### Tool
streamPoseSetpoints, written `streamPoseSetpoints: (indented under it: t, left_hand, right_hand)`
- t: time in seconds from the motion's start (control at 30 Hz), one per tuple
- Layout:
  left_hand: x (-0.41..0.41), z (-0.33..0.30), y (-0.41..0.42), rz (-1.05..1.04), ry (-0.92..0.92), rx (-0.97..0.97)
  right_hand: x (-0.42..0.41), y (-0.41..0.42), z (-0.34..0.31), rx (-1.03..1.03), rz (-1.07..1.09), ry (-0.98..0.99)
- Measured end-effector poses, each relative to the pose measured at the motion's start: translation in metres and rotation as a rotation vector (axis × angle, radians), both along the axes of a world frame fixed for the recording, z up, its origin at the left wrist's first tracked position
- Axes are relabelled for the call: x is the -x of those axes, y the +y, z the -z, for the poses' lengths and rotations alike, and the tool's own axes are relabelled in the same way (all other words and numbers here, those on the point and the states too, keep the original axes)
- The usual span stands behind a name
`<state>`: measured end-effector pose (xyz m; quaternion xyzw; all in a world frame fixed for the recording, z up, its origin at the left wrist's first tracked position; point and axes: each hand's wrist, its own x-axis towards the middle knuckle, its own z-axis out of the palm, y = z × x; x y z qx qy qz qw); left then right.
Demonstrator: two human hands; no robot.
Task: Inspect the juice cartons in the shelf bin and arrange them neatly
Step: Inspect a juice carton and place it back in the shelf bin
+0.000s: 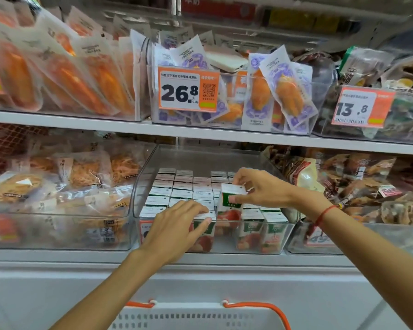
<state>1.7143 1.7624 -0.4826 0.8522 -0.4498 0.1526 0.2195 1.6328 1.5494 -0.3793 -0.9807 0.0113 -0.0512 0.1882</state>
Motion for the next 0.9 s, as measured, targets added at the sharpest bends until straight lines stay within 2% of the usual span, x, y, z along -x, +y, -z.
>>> streamPoseSetpoints:
  t: [0.17, 0.27, 0.33, 0.4, 0.53, 0.73, 0.8, 0.9]
  left_hand:
    - [0.001, -0.002, 0.001, 0.019, -0.046, -0.033]
    - [0.006, -0.008, 0.002, 0.023, -0.012, -0.076]
    - [0.014, -0.013, 0.003, 0.004, 0.005, -0.096]
    - [0.027, -0.021, 0.005, -0.016, 0.066, -0.030]
    - [0.064, -0.026, 0.022, 0.036, 0.541, 0.189]
    - [0.098, -0.002, 0.060, 0.108, 1.129, 0.445]
    - [0.099, 0.004, 0.064, 0.126, 1.217, 0.477]
    - [0.098, 0.004, 0.063, 0.153, 1.230, 0.515]
  right_hand:
    - [0.037, 0.018, 0.012, -0.327, 0.071, -0.471]
    - [0.056, 0.032, 0.023, -0.473, 0.131, -0.596]
    - [0.066, 0.042, 0.029, -0.608, 0.183, -0.597]
    - [0.074, 0.051, 0.035, -0.768, 0.235, -0.538]
    - [0.086, 0.067, 0.051, -0.966, 0.262, -0.382]
    - [0.090, 0.091, 0.078, -1.034, 0.175, -0.245]
    - [0.091, 0.097, 0.085, -1.071, 0.182, -0.198]
    - [0.086, 0.103, 0.088, -1.151, 0.235, -0.214]
